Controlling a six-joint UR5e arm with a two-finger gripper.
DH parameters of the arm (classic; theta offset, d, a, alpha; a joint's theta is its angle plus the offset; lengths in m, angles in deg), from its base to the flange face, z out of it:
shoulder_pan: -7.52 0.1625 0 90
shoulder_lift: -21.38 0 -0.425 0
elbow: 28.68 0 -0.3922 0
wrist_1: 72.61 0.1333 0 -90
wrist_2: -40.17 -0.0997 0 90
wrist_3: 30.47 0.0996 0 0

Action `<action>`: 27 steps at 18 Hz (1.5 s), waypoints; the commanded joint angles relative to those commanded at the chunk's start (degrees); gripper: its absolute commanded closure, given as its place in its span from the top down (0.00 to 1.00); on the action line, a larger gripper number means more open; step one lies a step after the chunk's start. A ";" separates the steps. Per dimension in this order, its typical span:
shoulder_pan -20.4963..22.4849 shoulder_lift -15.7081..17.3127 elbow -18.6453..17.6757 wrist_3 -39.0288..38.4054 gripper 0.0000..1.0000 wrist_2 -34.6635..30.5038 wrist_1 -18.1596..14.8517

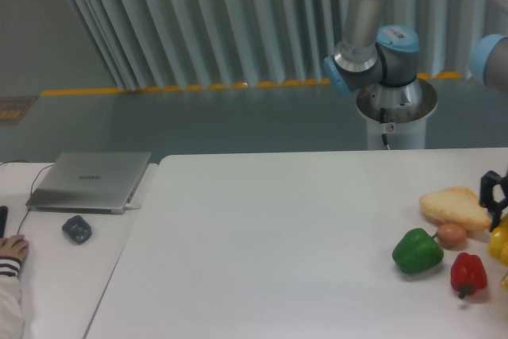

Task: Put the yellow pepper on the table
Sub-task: 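Carry the yellow bell pepper in the gripper over the table, then lower the yellow pepper onto the table beside the red pepper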

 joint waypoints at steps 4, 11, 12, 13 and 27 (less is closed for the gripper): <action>-3.51 -0.70 -0.35 -8.19 0.41 -0.26 4.31; -9.58 -3.69 -0.70 -18.74 0.41 -3.06 10.30; -10.63 -4.13 -0.70 -19.01 0.41 -5.34 11.08; -11.60 -4.65 -0.79 -18.92 0.41 -7.89 11.61; -16.88 -9.84 -1.23 -26.65 0.41 -19.34 15.92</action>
